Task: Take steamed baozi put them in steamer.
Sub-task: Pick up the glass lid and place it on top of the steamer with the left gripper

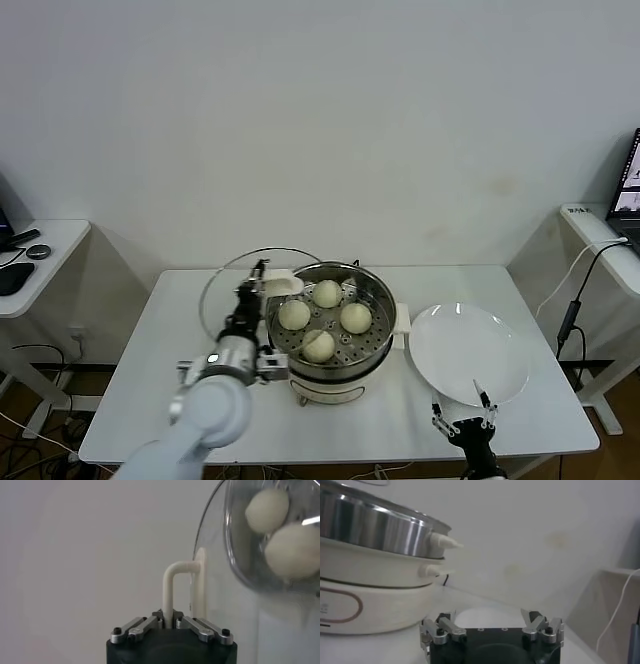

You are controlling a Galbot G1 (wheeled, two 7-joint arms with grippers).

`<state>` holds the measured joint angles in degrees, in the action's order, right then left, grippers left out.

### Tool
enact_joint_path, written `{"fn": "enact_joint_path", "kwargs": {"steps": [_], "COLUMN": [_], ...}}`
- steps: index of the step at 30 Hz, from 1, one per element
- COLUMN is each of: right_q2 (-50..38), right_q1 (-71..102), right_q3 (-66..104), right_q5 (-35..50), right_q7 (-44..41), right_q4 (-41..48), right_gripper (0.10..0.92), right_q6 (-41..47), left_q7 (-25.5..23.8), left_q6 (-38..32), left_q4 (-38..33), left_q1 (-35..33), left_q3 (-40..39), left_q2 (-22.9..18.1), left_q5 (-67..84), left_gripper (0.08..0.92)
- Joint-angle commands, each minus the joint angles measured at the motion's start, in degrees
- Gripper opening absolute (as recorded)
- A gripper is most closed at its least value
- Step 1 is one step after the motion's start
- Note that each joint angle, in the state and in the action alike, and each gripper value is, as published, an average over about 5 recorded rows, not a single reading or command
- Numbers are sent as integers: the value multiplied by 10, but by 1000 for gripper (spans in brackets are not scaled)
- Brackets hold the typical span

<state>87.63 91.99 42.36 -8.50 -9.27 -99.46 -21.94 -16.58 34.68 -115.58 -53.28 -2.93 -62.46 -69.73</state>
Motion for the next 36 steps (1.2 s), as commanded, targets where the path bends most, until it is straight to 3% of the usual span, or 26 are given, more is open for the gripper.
{"fn": "enact_joint_path", "kwargs": {"steps": [1, 15, 36], "right_q2": [-3, -4, -5], "right_q1": [-1, 3, 9], "right_q3": [1, 0, -2], "right_q5": [9, 16, 10], "right_q7": [4, 1, 1], "right_q4": [1, 3, -1], "right_gripper": [823, 823, 823], "right_q6": [7, 6, 5], "left_q7": [-6, 45, 65], "left_q6": [-4, -34, -47], "left_q4": [77, 109, 139], "left_q1": [59, 47, 32], "left_q3": [-101, -97, -80], "left_q2": [-111, -106, -114], "left_q5": [-83, -53, -48], "left_gripper": [167, 167, 167]}}
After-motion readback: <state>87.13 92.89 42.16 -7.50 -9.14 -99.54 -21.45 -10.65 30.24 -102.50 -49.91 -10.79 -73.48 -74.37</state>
